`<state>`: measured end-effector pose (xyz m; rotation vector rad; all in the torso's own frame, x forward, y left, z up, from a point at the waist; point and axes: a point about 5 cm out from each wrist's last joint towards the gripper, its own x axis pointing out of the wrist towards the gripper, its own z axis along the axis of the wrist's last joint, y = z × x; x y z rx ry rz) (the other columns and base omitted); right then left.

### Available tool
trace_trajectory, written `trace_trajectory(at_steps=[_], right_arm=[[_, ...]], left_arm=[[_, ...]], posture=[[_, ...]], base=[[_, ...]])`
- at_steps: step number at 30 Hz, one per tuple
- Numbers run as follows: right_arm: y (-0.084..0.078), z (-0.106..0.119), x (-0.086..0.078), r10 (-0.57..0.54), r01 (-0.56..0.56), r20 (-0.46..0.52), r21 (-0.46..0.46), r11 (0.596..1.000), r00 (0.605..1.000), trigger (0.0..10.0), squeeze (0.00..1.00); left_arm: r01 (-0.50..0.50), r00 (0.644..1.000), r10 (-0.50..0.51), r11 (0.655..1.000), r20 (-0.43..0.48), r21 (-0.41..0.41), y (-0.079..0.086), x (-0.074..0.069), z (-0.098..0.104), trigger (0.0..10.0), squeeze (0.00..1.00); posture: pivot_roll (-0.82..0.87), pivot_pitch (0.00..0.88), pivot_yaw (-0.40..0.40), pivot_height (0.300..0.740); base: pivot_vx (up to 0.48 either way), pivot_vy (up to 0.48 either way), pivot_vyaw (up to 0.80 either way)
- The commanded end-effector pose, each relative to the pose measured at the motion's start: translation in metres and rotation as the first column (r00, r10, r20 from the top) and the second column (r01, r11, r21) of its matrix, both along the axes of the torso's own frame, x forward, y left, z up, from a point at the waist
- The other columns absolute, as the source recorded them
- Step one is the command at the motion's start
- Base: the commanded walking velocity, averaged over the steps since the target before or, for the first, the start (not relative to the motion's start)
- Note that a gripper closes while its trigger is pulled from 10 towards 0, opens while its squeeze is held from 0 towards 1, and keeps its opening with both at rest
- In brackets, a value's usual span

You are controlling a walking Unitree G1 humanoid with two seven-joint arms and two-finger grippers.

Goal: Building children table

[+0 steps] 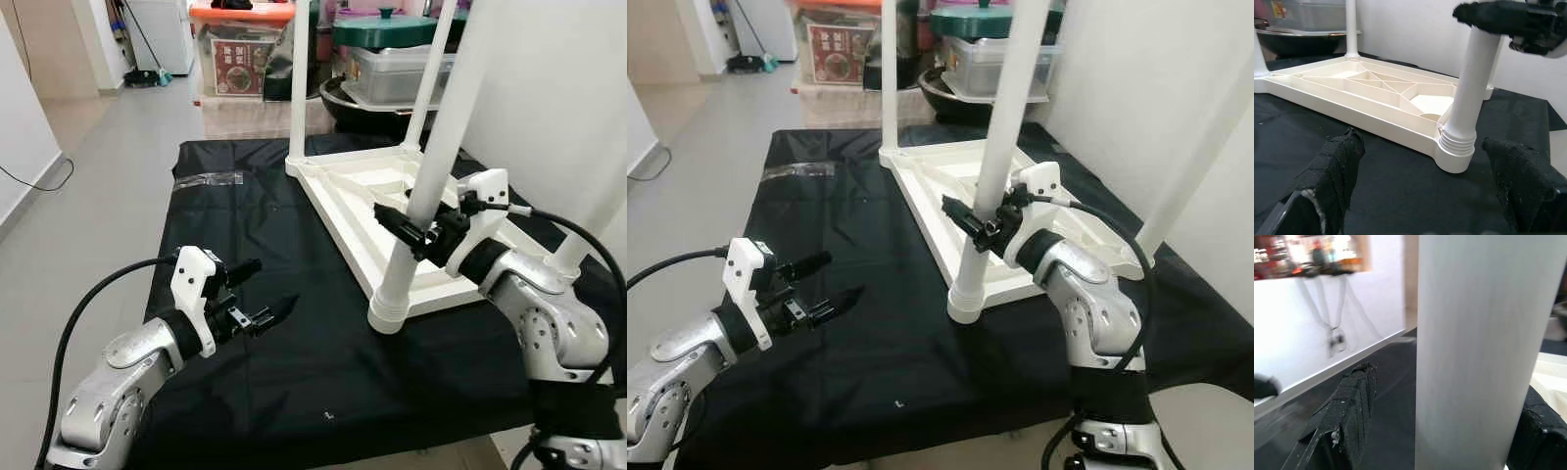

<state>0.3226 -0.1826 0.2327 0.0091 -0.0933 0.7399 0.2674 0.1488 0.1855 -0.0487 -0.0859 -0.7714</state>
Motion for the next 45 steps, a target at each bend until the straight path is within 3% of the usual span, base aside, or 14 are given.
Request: trace_trajectory(at_steps=[1, 14, 17, 19, 25, 28, 31, 32, 36, 37, 39, 40, 42, 45], right_arm=[[0.011, -0.008, -0.001, 0.103, -0.104, -0.024, -0.002, 0.995, 0.994, 10.0, 0.0], [0.039, -0.019, -0.008, 0.434, -0.435, -0.048, -0.01, 0.9, 0.9, 0.0, 0.0], [0.036, -0.024, 0.0, 0.343, -0.345, -0.071, -0.016, 0.938, 0.937, 0.0, 0.0], [0.018, -0.048, 0.026, -0.152, 0.132, -0.189, -0.113, 0.985, 0.97, 0.0, 0.0], [-0.032, -0.085, 0.009, -0.811, 0.789, -0.303, -0.228, 0.571, 0.5, 0.0, 0.0], [-0.033, -0.086, -0.006, -0.854, 0.832, -0.28, -0.231, 0.504, 0.439, 0.0, 0.0], [-0.016, -0.083, -0.027, -0.856, 0.83, -0.242, -0.233, 0.508, 0.456, 0.0, 0.0], [-0.002, -0.078, -0.031, -0.816, 0.793, -0.237, -0.207, 0.572, 0.527, 10.0, 0.0], [0.017, -0.073, -0.033, -0.748, 0.738, -0.25, -0.153, 0.657, 0.614, 10.0, 0.15], [0.019, -0.066, -0.03, -0.715, 0.714, -0.237, -0.108, 0.692, 0.658, 10.0, 1.0], [0.021, -0.049, -0.021, -0.645, 0.651, -0.188, -0.035, 0.758, 0.741, 10.0, 1.0], [0.021, -0.041, -0.018, -0.596, 0.605, -0.174, -0.001, 0.796, 0.784, 10.0, 0.32], [0.02, -0.033, -0.015, -0.541, 0.554, -0.171, 0.039, 0.832, 0.824, 10.0, 0.0], [0.01, -0.01, -0.019, -0.269, 0.271, -0.032, 0.073, 0.96, 0.963, 10.0, 0.0]], left_arm=[[0.006, 1.0, -0.006, 1.0, -0.005, 0.013, 0.0, 0.0, -0.002, 10.0, 0.0], [0.006, 1.0, -0.006, 1.0, -0.01, 0.026, 0.002, -0.005, -0.003, 10.0, 0.0], [0.003, 1.0, -0.003, 1.0, -0.013, 0.028, 0.003, -0.006, -0.004, 10.0, 0.0], [-0.002, 1.0, 0.002, 1.0, -0.017, 0.03, 0.005, -0.007, -0.005, 10.0, 0.0], [-0.006, 1.0, 0.006, 1.0, -0.021, 0.027, 0.005, -0.008, -0.005, 10.0, 0.0], [-0.005, 1.0, 0.006, 1.0, -0.022, 0.025, 0.004, -0.008, -0.005, 10.0, 0.0], [0.001, 1.0, 0.0, 1.0, -0.025, 0.021, 0.002, -0.008, -0.006, 10.0, 0.0], [0.006, 1.0, -0.005, 1.0, -0.025, 0.019, 0.001, -0.007, -0.006, 10.0, 0.0], [0.012, 1.0, -0.012, 1.0, -0.024, 0.018, 0.001, -0.005, -0.005, 10.0, 0.0], [0.013, 1.0, -0.012, 1.0, -0.024, 0.019, 0.002, -0.005, -0.005, 10.0, 0.0], [0.013, 1.0, -0.013, 1.0, -0.024, 0.021, 0.004, -0.004, -0.005, 10.0, 0.0], [0.014, 1.0, -0.013, 1.0, -0.024, 0.022, 0.005, -0.004, -0.005, 10.0, 0.0], [0.013, 1.0, -0.012, 1.0, -0.023, 0.023, 0.007, -0.004, -0.005, 10.0, 0.0], [0.008, 1.0, -0.008, 1.0, -0.023, 0.025, 0.009, -0.004, -0.006, 10.0, 0.0]], posture=[[0.05, 0.0, -0.074, 0.74], [0.08, 0.0, -0.095, 0.74], [0.07, 0.0, -0.095, 0.74], [0.07, 0.0, -0.095, 0.74], [0.06, 0.0, -0.091, 0.74], [0.06, 0.0, -0.084, 0.74], [0.04, 0.0, -0.073, 0.74], [0.04, 0.0, -0.068, 0.74], [0.04, 0.0, -0.065, 0.74], [0.04, 0.0, -0.062, 0.74], [0.03, 0.0, -0.061, 0.74], [0.03, 0.0, -0.062, 0.74], [0.03, 0.0, -0.062, 0.74], [0.03, 0.0, -0.065, 0.74]], base=[[0.0, 0.0, 0.0], [0.0, 0.0, 0.0], [0.0, 0.0, 0.0], [0.0, 0.0, 0.0], [0.0, 0.0, 0.0], [0.0, 0.0, 0.0], [0.0, 0.0, 0.0], [0.0, 0.0, 0.0], [0.0, 0.0, 0.0], [0.0, 0.0, 0.0], [0.0, 0.0, 0.0], [0.0, 0.0, 0.0], [0.0, 0.0, 0.0], [0.0, 0.0, 0.0]])
